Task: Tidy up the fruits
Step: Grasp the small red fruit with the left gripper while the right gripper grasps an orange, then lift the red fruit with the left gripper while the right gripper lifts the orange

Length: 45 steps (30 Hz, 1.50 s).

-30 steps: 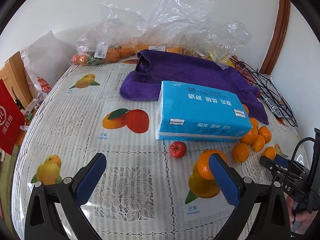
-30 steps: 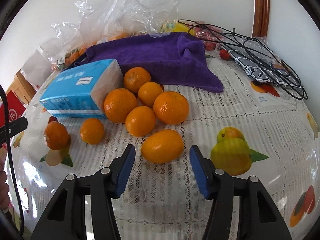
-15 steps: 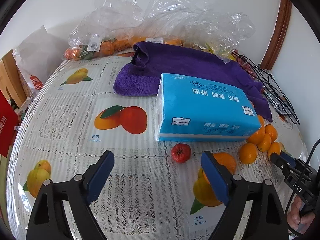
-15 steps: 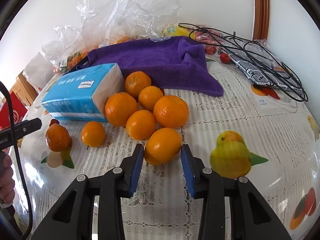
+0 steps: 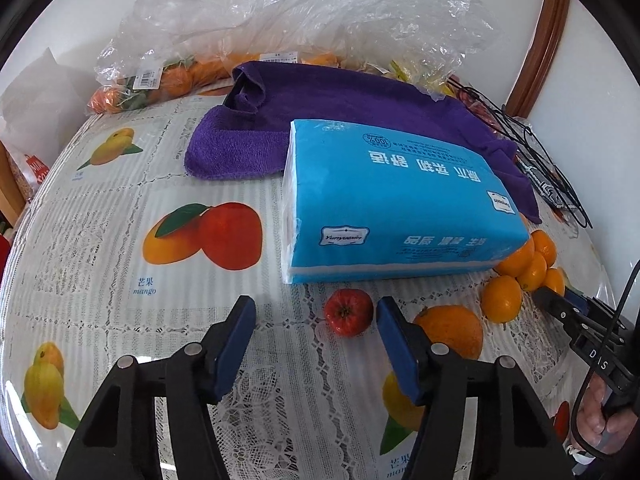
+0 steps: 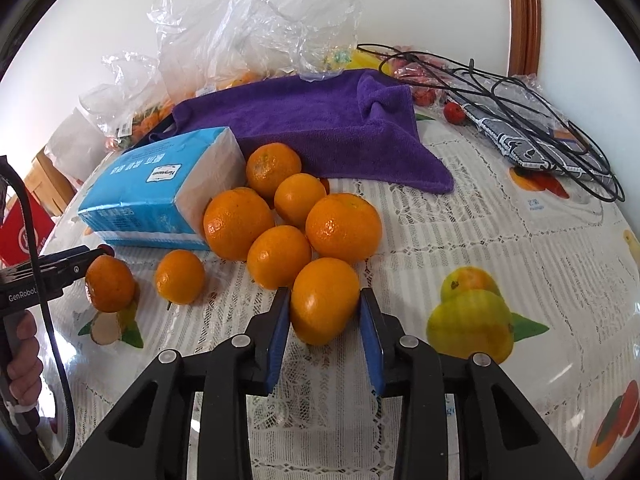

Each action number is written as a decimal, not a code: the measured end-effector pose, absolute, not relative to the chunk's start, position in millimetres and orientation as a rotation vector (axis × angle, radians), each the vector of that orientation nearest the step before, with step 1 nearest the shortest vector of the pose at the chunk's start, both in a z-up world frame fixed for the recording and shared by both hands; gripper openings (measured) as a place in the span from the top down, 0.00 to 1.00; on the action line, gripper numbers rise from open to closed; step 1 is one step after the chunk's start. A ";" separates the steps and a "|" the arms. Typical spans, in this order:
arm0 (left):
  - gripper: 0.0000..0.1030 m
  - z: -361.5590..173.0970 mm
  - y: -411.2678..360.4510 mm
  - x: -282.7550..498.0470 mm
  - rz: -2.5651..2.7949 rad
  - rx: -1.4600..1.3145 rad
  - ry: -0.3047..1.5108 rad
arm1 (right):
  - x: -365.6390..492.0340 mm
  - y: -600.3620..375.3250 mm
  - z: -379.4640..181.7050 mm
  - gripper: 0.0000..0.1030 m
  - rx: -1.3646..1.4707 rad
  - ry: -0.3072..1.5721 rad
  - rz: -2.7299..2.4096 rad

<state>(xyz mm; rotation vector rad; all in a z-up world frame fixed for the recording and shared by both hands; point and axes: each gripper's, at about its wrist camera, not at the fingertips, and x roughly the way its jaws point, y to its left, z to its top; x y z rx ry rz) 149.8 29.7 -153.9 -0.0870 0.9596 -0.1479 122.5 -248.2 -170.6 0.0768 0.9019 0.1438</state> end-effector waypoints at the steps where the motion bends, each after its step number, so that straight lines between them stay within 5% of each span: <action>1: 0.48 -154.6 30.0 150.4 -0.148 -0.090 0.958 | 122.8 -247.5 -171.0 0.68 0.075 0.901 0.145; 8: 0.77 -156.2 25.3 148.6 -0.161 -0.053 0.953 | 120.8 -250.3 -169.7 0.68 0.084 0.903 0.147; 38: 0.77 -143.7 45.1 120.0 -0.151 -0.149 0.950 | 99.1 -236.8 -146.6 0.68 0.074 0.863 0.185; 45: 0.67 -154.4 34.5 113.3 -0.170 -0.132 0.964 | 94.3 -233.6 -149.5 0.68 0.068 0.870 0.193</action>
